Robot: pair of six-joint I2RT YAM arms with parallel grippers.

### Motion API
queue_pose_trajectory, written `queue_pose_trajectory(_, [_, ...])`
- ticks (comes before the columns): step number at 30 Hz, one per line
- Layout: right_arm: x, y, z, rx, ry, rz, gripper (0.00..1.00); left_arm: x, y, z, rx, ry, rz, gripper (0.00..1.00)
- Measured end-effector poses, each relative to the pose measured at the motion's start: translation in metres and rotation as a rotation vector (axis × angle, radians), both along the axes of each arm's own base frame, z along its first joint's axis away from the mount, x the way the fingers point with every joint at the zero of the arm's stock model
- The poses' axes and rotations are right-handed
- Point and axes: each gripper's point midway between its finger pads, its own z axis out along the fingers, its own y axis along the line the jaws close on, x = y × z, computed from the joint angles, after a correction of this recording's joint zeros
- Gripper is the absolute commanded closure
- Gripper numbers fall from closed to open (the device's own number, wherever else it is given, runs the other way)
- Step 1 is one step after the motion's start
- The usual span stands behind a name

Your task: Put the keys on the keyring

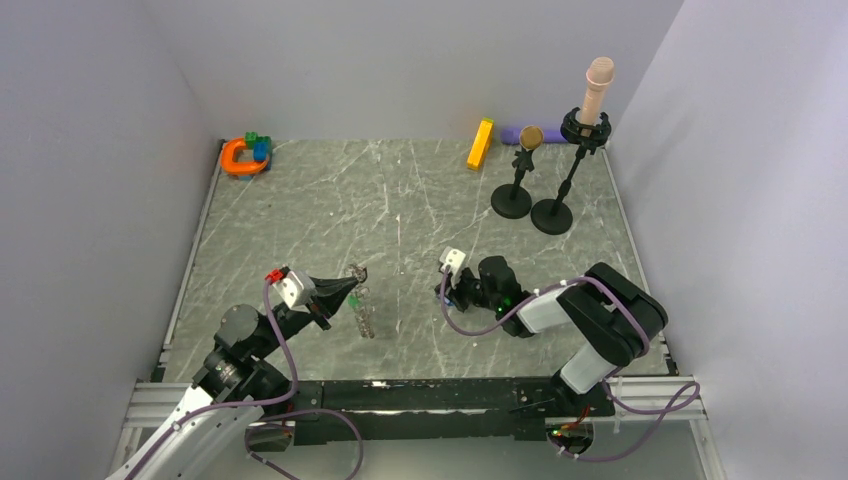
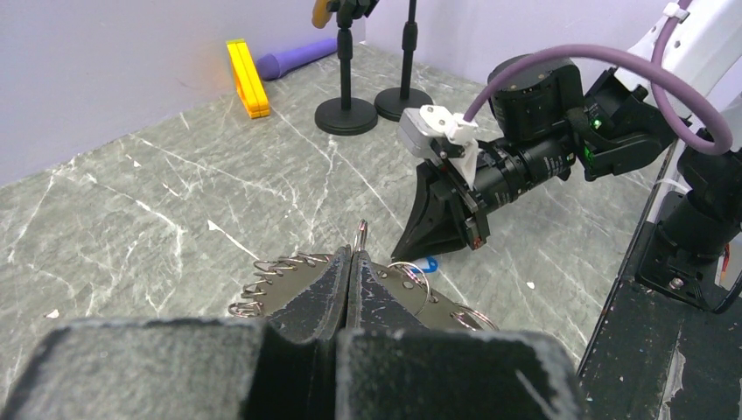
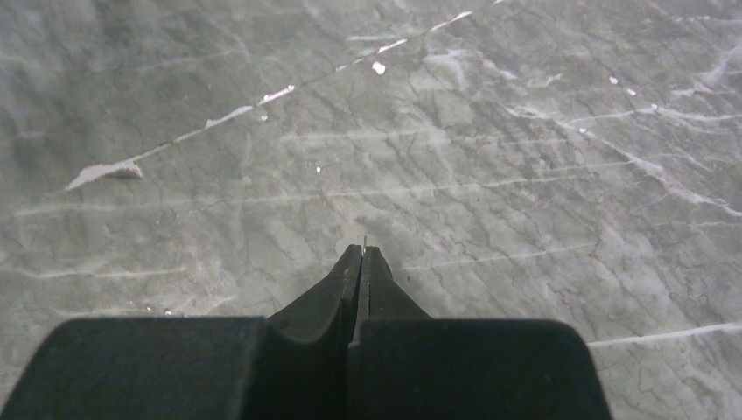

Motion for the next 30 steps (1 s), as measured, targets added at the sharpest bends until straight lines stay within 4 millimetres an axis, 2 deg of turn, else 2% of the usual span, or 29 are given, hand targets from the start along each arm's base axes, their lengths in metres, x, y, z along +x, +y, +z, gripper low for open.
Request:
queue_pose_trajectory(2, [0.002,0.003,0.006,0.019,0.004,-0.005,1.00,0.000,0.000,0.000,0.000,0.000,0.000,1.00])
queue_pose_trajectory(10, [0.010,0.020,0.057,0.149,-0.036,0.040,1.00,-0.001,0.001,0.002,-0.007,-0.010,-0.002,1.00])
queue_pose_trajectory(19, [-0.008,0.025,0.101,0.246,-0.039,0.214,1.00,-0.009,-0.004,0.005,-0.007,-0.027,-0.048,1.00])
queue_pose_trajectory(27, [-0.031,0.033,0.168,0.360,-0.021,0.375,1.00,-0.026,-0.021,-0.001,0.057,-0.041,-0.201,1.00])
queue_pose_trajectory(30, [-0.041,0.034,0.192,0.374,-0.009,0.430,1.00,-0.032,-0.028,0.004,0.100,-0.058,-0.264,1.00])
